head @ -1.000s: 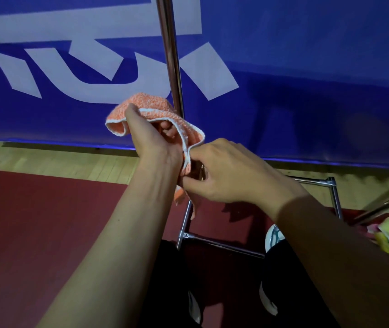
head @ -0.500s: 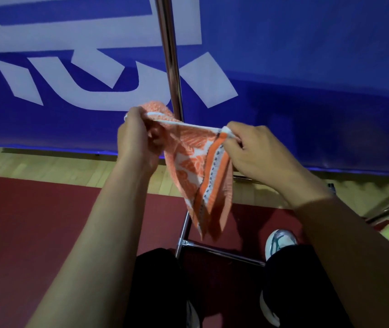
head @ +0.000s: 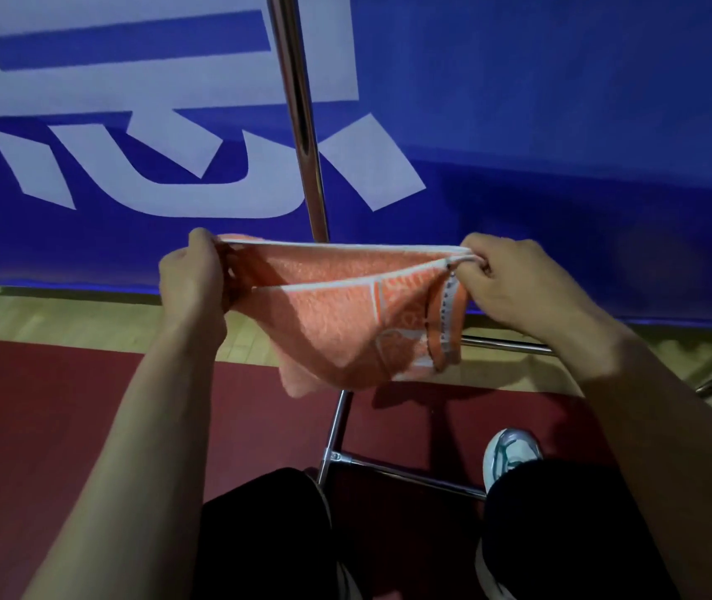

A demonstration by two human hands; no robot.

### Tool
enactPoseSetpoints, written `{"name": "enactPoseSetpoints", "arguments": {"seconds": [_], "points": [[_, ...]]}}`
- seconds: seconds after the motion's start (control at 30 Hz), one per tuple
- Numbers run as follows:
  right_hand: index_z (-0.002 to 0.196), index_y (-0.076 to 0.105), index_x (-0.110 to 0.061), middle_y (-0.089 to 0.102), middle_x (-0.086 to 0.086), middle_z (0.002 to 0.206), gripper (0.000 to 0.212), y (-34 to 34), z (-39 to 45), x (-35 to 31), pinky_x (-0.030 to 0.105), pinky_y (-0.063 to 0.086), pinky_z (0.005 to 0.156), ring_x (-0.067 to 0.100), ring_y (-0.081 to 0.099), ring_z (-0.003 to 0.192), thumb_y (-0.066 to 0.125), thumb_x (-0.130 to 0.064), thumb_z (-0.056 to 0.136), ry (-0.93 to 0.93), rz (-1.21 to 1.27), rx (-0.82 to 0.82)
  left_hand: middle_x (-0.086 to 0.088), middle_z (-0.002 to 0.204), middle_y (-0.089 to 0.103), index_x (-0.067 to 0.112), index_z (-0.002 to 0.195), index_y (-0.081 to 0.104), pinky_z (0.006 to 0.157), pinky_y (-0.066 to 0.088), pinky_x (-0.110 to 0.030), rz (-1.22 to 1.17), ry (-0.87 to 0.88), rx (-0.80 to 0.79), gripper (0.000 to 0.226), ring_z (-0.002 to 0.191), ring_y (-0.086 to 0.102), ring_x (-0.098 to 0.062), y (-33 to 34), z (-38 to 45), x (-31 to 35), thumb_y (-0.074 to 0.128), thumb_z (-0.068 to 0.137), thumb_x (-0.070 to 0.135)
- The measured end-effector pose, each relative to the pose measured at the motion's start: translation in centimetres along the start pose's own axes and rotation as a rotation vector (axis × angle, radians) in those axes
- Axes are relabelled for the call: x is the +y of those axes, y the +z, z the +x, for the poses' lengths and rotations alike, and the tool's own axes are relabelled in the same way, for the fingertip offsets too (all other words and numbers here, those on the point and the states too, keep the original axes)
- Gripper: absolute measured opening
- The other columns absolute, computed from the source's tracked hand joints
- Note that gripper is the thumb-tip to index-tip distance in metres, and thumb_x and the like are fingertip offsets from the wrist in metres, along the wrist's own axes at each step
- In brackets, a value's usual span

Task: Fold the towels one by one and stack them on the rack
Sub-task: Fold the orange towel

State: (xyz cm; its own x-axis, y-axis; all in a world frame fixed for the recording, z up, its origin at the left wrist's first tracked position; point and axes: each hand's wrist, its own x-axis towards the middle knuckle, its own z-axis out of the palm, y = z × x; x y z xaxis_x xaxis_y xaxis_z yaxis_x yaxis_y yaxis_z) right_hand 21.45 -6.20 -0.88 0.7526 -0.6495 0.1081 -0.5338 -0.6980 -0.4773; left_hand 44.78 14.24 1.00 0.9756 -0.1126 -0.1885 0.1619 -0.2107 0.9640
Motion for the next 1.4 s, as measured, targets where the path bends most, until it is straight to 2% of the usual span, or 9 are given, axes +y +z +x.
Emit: {"name": "enactPoseSetpoints", "arguments": {"seconds": [0.13, 0.27, 0.37, 0.5, 0.57, 0.73, 0.87, 1.17, 1.4], "points": [[0.085, 0.055, -0.023, 0.066, -0.003, 0.076, 0.022, 0.1, -0.2, -0.1, 0.039, 0.050, 0.057, 0.021, 0.062, 0.069, 0.045, -0.037, 0.098, -0.014, -0.013, -0.055, -0.011, 0.099, 0.062, 0.014, 0.096, 0.064, 0.075, 0.046, -0.037, 0.239, 0.089, -0.026, 0.027, 0.093, 0.058, -0.025, 0.4, 0.2, -0.6, 0.045, 0.100, 0.033], [0.083, 0.054, -0.024, 0.063, -0.003, 0.073, 0.022, -0.3, -0.1, -0.1, 0.039, 0.048, 0.056, 0.022, 0.060, 0.068, 0.044, -0.036, 0.098, -0.005, 0.010, 0.015, -0.014, 0.122, 0.070, 0.017, 0.125, 0.072, 0.096, 0.052, -0.042, 0.769, 0.158, -0.409, 0.040, 0.110, 0.065, -0.032, 0.5, -0.1, -1.5, 0.046, 0.105, 0.040], [0.085, 0.059, -0.026, 0.061, -0.004, 0.071, 0.019, -0.7, 0.0, 0.3, 0.041, 0.049, 0.057, 0.018, 0.058, 0.065, 0.047, -0.034, 0.096, 0.007, 0.073, 0.050, -0.008, 0.127, 0.071, 0.030, 0.126, 0.074, 0.101, 0.049, -0.040, 0.950, 0.114, -0.640, 0.046, 0.112, 0.066, -0.029, 0.2, -0.9, -1.6, 0.047, 0.103, 0.060], [0.088, 0.060, -0.023, 0.054, -0.007, 0.082, 0.021, -1.0, 0.3, 0.5, 0.025, 0.035, 0.058, 0.008, 0.054, 0.072, 0.046, -0.032, 0.101, 0.023, 0.164, 0.169, 0.003, 0.121, 0.076, 0.026, 0.125, 0.074, 0.111, 0.048, -0.044, 1.003, -0.010, -0.976, 0.091, 0.113, 0.070, -0.024, -0.4, -1.5, -1.7, 0.048, 0.072, 0.094], [0.090, 0.063, -0.015, 0.051, -0.001, 0.092, 0.026, -1.2, 0.5, 0.6, 0.024, 0.035, 0.062, 0.010, 0.052, 0.077, 0.044, -0.029, 0.103, 0.050, 0.203, 0.273, 0.010, 0.107, 0.078, 0.025, 0.112, 0.077, 0.102, 0.053, -0.036, 1.118, 0.038, -1.079, 0.080, 0.105, 0.071, -0.020, -0.4, -1.9, -1.6, 0.050, 0.077, 0.091], [0.087, 0.061, -0.007, 0.061, 0.005, 0.075, 0.029, -1.8, 0.3, 0.4, 0.035, 0.040, 0.060, 0.024, 0.055, 0.072, 0.043, -0.027, 0.100, 0.120, 0.273, 0.284, 0.006, 0.109, 0.072, 0.041, 0.102, 0.068, 0.092, 0.050, -0.032, 1.390, 0.280, -0.993, 0.034, 0.100, 0.067, -0.016, 0.4, -1.3, -2.1, 0.045, 0.100, 0.066], [0.093, 0.066, -0.008, 0.067, 0.006, 0.086, 0.029, -1.6, 0.3, 0.4, 0.026, 0.042, 0.060, 0.021, 0.059, 0.075, 0.046, -0.028, 0.101, 0.142, 0.273, 0.264, -0.008, 0.101, 0.069, 0.023, 0.105, 0.068, 0.065, 0.054, -0.031, 1.429, 0.181, -0.885, 0.049, 0.086, 0.069, -0.026, 1.5, -1.0, -2.7, 0.043, 0.102, 0.065], [0.081, 0.052, -0.019, 0.061, -0.001, 0.082, 0.029, -2.0, 0.1, 0.0, 0.029, 0.038, 0.057, 0.016, 0.056, 0.076, 0.035, -0.028, 0.103, 0.144, 0.292, 0.298, -0.009, 0.109, 0.067, 0.013, 0.121, 0.070, 0.061, 0.052, -0.030, 1.406, 0.159, -0.872, 0.061, 0.096, 0.071, -0.028, 3.6, -1.3, -3.5, 0.044, 0.102, 0.065], [0.092, 0.061, -0.017, 0.065, -0.003, 0.084, 0.025, -1.7, 0.0, -0.3, 0.020, 0.043, 0.059, 0.003, 0.059, 0.076, 0.042, -0.028, 0.101, 0.083, 0.311, 0.251, 0.001, 0.082, 0.059, 0.017, 0.127, 0.071, 0.055, 0.039, -0.026, 1.460, 0.292, -0.875, 0.052, 0.067, 0.054, -0.013, 3.8, -2.3, -3.0, 0.047, 0.104, 0.058]]}}
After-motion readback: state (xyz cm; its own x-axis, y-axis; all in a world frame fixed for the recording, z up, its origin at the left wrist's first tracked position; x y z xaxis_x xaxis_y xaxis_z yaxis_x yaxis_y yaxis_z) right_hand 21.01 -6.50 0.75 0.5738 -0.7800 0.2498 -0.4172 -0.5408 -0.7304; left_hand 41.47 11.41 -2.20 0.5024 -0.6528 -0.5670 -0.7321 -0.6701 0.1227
